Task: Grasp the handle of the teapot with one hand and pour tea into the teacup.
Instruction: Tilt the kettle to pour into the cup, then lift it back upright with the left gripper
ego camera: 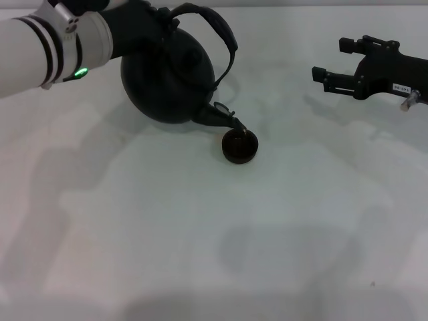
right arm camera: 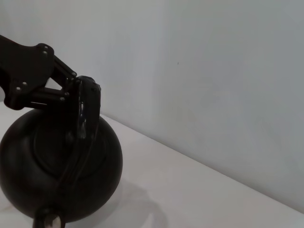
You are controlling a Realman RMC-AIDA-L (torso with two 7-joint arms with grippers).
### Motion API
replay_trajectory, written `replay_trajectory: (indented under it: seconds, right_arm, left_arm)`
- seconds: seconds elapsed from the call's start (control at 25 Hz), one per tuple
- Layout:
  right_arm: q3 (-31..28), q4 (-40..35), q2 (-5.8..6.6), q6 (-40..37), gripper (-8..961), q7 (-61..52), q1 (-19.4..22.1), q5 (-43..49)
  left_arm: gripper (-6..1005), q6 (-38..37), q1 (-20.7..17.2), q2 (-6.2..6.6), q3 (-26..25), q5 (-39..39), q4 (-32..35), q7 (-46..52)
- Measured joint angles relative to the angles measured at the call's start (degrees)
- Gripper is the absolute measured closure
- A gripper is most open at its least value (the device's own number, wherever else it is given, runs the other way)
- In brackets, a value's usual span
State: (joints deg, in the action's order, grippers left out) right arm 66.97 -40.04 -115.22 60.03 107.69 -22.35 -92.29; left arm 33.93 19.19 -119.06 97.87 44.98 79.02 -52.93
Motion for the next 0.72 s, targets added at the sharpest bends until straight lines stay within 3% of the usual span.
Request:
replay_trajectory:
  seconds: [0.72]
  right_arm:
    - [0.0, 0.1, -0.09, -0.6, 113, 0.2, 0.0, 0.0]
  left_arm:
    - [852, 1.4, 0.2, -0.12, 0.8, -3.8, 0.0, 2.3]
